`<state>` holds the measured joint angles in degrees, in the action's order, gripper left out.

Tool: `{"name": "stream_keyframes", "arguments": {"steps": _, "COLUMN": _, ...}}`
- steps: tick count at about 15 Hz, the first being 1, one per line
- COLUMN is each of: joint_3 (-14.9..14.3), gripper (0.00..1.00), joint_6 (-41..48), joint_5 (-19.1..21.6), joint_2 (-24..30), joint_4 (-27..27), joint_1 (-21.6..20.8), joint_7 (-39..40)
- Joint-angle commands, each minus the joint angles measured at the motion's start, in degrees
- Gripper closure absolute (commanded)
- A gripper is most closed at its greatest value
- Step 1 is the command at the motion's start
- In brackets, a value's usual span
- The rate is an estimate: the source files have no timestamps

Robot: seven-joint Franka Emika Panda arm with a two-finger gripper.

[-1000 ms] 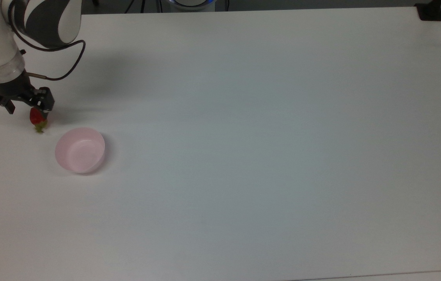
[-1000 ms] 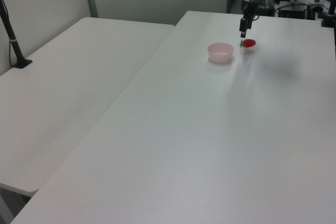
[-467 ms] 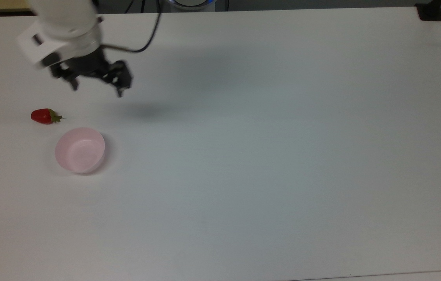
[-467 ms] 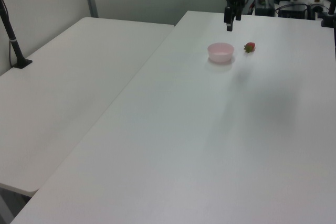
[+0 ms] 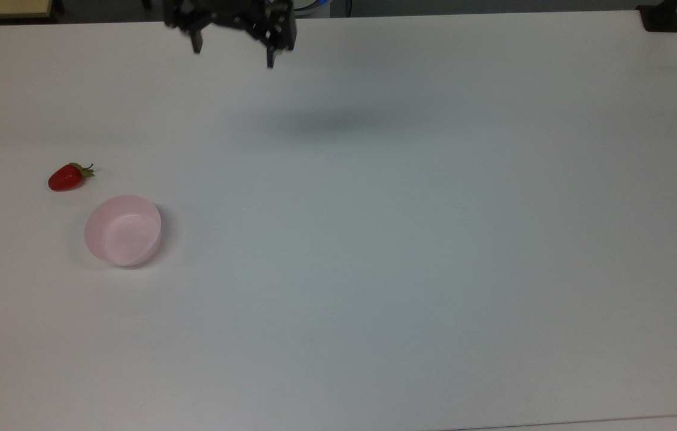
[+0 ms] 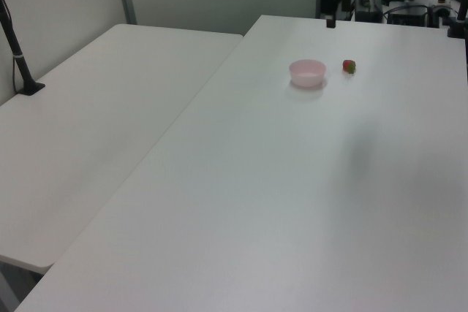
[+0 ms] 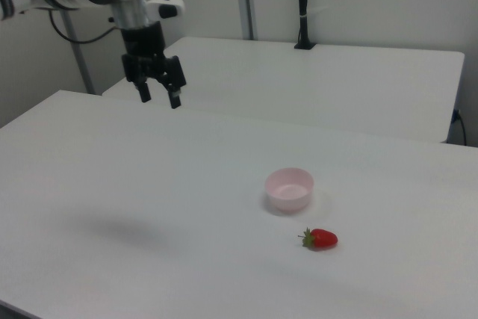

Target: Pick up strawberry from bowl

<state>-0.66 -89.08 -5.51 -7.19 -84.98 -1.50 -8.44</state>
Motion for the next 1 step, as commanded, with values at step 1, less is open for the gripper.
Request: {"name": "stream_keyframes", "arguments": {"steps": 1, "joint_3": -1.27, "gripper": 0.00, "joint_6": 2.24, "joint_5": -0.46, "joint_2": 2.70, "joint_4": -2.65, "joint_1": -2.02, "joint_7": -1.58}}
